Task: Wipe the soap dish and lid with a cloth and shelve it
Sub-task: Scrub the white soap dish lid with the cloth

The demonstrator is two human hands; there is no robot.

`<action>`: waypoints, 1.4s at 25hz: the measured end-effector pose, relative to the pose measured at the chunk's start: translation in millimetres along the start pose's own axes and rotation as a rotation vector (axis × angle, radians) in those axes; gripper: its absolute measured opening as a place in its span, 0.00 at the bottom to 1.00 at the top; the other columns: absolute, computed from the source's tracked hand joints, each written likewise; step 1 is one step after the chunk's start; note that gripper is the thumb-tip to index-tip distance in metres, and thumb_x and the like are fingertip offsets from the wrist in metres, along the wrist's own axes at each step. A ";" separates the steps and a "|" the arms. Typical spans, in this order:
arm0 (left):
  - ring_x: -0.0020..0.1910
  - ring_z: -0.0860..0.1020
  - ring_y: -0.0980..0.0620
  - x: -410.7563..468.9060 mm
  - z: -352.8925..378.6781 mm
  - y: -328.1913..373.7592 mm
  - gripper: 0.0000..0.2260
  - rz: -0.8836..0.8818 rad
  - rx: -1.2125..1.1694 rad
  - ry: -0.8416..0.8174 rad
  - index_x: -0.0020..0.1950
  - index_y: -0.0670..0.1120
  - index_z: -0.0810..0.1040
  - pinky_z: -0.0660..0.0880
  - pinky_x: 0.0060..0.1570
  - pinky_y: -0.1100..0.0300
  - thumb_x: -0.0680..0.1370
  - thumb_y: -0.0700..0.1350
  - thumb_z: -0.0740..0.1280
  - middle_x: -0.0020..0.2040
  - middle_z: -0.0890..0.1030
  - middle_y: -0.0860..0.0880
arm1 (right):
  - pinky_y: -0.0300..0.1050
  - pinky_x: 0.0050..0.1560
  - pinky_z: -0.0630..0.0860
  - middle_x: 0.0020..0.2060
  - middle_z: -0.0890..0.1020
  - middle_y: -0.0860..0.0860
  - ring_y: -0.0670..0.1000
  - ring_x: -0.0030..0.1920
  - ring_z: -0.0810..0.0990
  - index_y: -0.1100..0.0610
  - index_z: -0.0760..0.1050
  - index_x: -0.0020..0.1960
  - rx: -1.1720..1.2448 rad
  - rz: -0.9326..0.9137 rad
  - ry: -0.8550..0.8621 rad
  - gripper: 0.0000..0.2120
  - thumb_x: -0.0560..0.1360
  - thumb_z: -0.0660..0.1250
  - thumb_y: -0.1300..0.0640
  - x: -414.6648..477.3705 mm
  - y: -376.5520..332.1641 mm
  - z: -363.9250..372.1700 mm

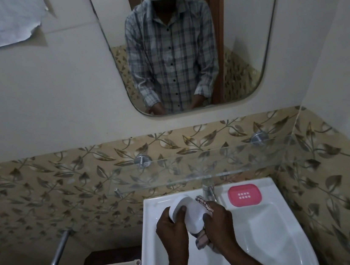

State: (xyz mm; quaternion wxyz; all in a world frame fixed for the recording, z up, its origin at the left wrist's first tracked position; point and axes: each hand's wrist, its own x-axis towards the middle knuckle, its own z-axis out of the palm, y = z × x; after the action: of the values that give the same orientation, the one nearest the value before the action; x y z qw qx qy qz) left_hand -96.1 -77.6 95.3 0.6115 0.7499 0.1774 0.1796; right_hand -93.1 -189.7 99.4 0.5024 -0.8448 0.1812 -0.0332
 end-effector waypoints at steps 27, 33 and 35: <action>0.42 0.82 0.57 24.1 -2.4 14.9 0.09 0.218 0.292 -0.155 0.45 0.48 0.83 0.76 0.43 0.62 0.75 0.35 0.68 0.41 0.84 0.55 | 0.46 0.51 0.79 0.53 0.84 0.52 0.54 0.53 0.83 0.53 0.76 0.61 -0.519 -0.307 -0.156 0.11 0.80 0.60 0.59 16.7 -21.1 -1.1; 0.49 0.82 0.46 28.7 3.6 -0.5 0.06 -0.251 -0.193 0.022 0.47 0.49 0.83 0.76 0.43 0.58 0.78 0.40 0.67 0.46 0.85 0.49 | 0.43 0.37 0.80 0.42 0.86 0.56 0.54 0.38 0.83 0.61 0.81 0.51 0.252 0.270 -0.130 0.08 0.73 0.68 0.64 13.8 -12.6 3.6; 0.49 0.81 0.43 27.2 4.6 -1.3 0.06 -0.418 -0.268 -0.033 0.52 0.44 0.80 0.77 0.43 0.55 0.80 0.45 0.67 0.51 0.83 0.43 | 0.51 0.42 0.84 0.39 0.86 0.57 0.59 0.41 0.85 0.59 0.82 0.48 0.436 0.370 -0.162 0.08 0.71 0.68 0.65 10.6 -11.4 7.1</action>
State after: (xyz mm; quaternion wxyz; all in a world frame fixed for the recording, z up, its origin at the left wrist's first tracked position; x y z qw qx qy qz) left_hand -70.2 -68.0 94.6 0.7322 0.6118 0.2933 0.0591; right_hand -78.4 -182.4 104.3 0.6825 -0.6694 0.2799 0.0885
